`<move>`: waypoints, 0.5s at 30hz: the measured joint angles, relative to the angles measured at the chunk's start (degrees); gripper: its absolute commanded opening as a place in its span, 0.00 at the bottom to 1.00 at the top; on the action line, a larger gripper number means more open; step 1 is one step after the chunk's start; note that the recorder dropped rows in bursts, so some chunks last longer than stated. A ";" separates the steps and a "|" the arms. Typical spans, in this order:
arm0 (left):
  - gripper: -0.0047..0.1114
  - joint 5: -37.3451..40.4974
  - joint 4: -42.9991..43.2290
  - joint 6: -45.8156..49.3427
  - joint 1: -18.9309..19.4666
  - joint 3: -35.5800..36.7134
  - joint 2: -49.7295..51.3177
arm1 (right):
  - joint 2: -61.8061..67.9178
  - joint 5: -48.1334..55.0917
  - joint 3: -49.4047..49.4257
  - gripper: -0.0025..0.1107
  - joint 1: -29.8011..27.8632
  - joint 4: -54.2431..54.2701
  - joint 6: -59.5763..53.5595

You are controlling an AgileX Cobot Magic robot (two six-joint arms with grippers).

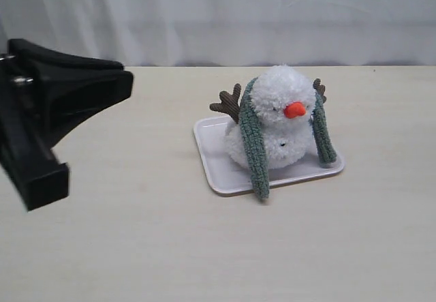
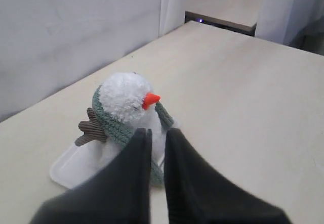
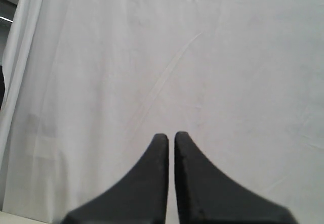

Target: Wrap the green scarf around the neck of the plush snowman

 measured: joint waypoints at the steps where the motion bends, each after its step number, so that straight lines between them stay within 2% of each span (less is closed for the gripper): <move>1: 0.13 -0.41 0.00 0.00 0.00 1.30 -1.60 | -0.26 0.00 0.00 0.06 0.00 0.00 0.00; 6: 0.13 -0.58 0.00 0.14 0.00 5.21 -10.04 | -0.60 -0.12 0.00 0.06 0.00 0.20 0.00; 15: 0.13 5.99 0.00 0.14 0.00 5.56 -18.44 | -0.60 0.84 0.00 0.06 0.00 0.20 0.00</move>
